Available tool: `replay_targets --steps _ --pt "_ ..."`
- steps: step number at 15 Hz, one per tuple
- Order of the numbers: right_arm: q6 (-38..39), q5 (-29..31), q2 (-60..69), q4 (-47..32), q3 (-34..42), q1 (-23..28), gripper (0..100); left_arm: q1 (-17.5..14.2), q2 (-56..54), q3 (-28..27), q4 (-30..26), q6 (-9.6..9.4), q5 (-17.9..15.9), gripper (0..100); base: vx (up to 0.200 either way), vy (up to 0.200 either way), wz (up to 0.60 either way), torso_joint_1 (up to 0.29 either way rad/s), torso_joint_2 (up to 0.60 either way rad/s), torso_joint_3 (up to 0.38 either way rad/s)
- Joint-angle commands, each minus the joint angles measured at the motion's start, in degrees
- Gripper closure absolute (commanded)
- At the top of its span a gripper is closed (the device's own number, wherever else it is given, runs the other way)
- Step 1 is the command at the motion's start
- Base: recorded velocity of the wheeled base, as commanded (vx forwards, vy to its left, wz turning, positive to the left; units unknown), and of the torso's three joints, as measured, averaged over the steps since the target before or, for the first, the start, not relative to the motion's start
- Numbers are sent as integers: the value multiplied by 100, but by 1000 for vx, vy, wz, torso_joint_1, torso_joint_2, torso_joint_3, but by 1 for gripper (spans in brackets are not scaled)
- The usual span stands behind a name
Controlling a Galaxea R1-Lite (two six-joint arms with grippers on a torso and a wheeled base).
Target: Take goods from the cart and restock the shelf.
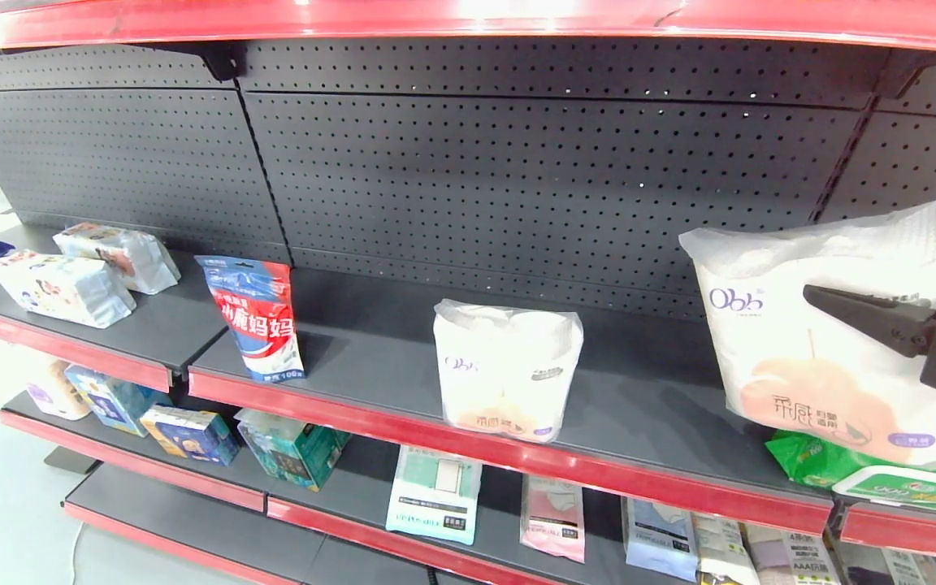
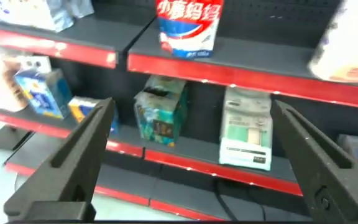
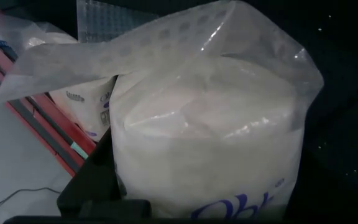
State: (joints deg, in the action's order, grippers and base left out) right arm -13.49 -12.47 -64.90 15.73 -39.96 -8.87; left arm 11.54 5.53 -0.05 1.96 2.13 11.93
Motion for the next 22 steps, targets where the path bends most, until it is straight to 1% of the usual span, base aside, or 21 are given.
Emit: replay_targets --steps 1,3,5,6,7,8,9,11,13,16,17,22 --pt "-4 -1 -66 1 -3 0 100 -328 88 -13 -20 -20 19 0 0 0 0 0 0 0" --pt "5 -1 -66 9 -3 9 100 -715 343 -13 -20 -38 19 0 0 0 0 0 0 0" --pt "5 -1 -66 9 -3 17 100 -1119 255 -13 -20 -99 90 0 0 0 0 0 0 0" --pt "5 -1 -66 9 -3 17 100 -1137 141 -13 -20 -90 46 0 0 0 0 0 0 0" --pt "14 -1 -66 9 6 17 100 -1128 -474 -13 -29 -38 -473 0 0 0 0 0 0 0" --pt "14 -1 -66 9 6 17 100 -1128 -474 -13 -29 -38 -473 0 0 0 0 0 0 0" --pt "14 -1 -58 9 23 17 100 -1163 -545 5 -179 121 -877 0 0 0 0 0 0 0" --pt "14 -1 -58 9 32 17 100 -1163 -545 5 -196 -125 -1211 0 0 0 0 0 0 0" --pt "14 -1 -49 9 41 17 100 -1154 -545 5 -196 -108 -1211 0 0 0 0 0 0 0" --pt "14 -1 -66 9 41 17 100 -1163 -545 5 -205 -213 -1229 0 0 0 0 0 0 0" --pt "14 -1 -66 9 41 17 100 -1163 -545 5 -205 -222 -1220 0 0 0 0 0 0 0" --pt "22 -1 -137 18 32 26 100 -1163 -545 5 -205 -222 -1220 0 0 0 0 0 0 0"
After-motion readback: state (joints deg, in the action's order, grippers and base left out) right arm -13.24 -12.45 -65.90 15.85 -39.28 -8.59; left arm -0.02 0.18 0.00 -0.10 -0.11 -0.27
